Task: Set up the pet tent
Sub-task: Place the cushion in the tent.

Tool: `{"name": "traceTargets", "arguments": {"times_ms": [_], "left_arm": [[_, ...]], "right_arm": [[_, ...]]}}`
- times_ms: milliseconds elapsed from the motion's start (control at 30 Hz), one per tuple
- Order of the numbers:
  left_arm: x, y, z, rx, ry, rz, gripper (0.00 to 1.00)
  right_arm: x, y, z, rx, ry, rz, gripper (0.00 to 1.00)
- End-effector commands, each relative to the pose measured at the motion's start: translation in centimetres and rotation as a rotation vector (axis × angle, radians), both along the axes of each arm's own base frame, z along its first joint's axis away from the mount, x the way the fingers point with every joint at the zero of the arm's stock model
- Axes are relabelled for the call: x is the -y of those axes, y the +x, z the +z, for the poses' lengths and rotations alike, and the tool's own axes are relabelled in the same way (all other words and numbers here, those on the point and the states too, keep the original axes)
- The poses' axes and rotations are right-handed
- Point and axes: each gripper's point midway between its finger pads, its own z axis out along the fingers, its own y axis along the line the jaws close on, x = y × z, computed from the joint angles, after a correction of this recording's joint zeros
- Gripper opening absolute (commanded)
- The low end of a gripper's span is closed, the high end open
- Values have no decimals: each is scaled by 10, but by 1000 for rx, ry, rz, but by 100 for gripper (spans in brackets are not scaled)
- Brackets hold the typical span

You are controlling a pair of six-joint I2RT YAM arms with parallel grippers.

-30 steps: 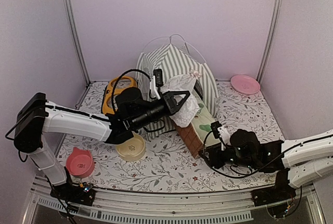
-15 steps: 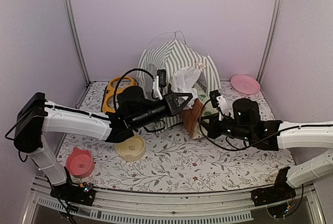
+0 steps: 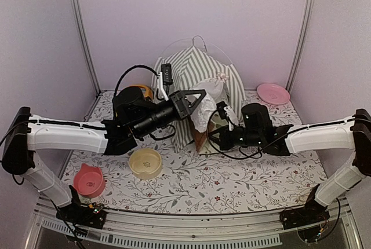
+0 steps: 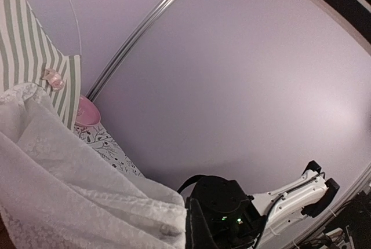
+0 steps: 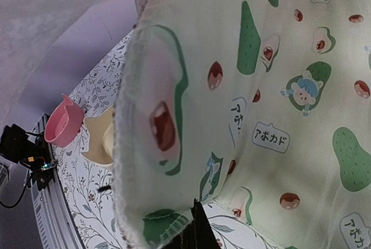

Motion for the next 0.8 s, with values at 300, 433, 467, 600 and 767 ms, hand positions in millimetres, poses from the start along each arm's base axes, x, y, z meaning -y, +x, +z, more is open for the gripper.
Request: {"name": "traceTargets", "arguments": {"times_ms": [300, 433, 467, 600, 767], "left_arm": [[-23, -15, 2, 21, 24, 50, 0], [-32, -18, 2, 24, 27, 70, 0], [-34, -17, 1, 23, 29, 78, 0], [-39, -16, 0, 26, 38, 99, 0], [-41, -15, 2, 33, 38, 112, 0]], "right_arm": [[-5, 46, 50, 2, 127, -103, 17], [1, 50, 34, -56, 91, -153, 26], [3, 48, 34, -63, 93, -157, 31], [19, 34, 46, -73, 103, -178, 51], [43, 13, 54, -114, 103, -213, 71]]}}
